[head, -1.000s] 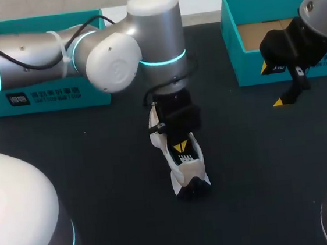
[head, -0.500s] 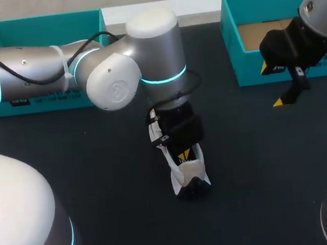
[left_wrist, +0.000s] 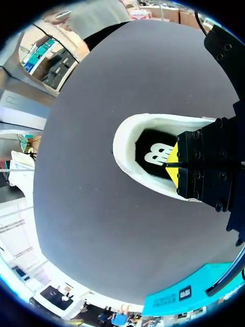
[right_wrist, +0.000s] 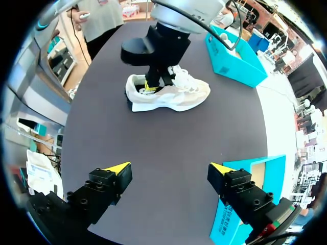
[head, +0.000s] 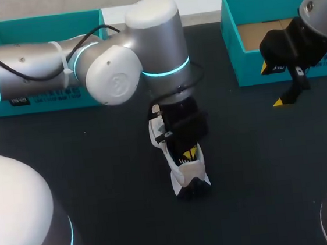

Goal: Take the shoe out of the shoebox, open the shoe tongue, remove and reinsert the insole, then place the shoe into the shoebox

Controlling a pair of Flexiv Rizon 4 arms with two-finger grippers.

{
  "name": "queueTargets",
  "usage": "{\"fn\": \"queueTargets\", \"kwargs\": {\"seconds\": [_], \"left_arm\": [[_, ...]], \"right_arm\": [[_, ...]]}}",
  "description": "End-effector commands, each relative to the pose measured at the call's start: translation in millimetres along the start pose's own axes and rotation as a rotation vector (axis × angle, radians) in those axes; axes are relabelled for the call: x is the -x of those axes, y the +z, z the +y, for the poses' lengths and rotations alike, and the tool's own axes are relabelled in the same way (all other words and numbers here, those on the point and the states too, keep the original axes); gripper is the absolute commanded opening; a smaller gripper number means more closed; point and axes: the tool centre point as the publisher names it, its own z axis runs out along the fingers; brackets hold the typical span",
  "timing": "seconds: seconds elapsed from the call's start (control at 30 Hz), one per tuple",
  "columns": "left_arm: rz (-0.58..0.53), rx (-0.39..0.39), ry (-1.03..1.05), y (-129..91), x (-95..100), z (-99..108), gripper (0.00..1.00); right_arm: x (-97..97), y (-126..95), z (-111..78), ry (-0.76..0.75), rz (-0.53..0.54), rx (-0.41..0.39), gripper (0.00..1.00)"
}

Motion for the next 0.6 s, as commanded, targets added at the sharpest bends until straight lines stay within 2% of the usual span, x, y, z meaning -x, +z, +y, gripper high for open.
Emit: {"fn": "queueTargets", "kwargs": {"seconds": [0.03, 0.4, 0.6], "left_arm": [[0.002, -0.04, 0.015, 23.5, 11.7, -2.3, 0.0], [0.051, -0.052, 0.012, 42.0, 9.5, -5.7, 0.0], [0.041, -0.027, 0.016, 22.9, -2.0, -9.4, 0.0]], "right_arm": [[-0.4, 0.9, 0.3, 0.0, -0.001, -0.001, 1.0], [-0.4, 0.9, 0.3, 0.0, -0.001, -0.001, 1.0], [-0.4, 0.9, 0.3, 0.0, -0.001, -0.001, 1.0]]}}
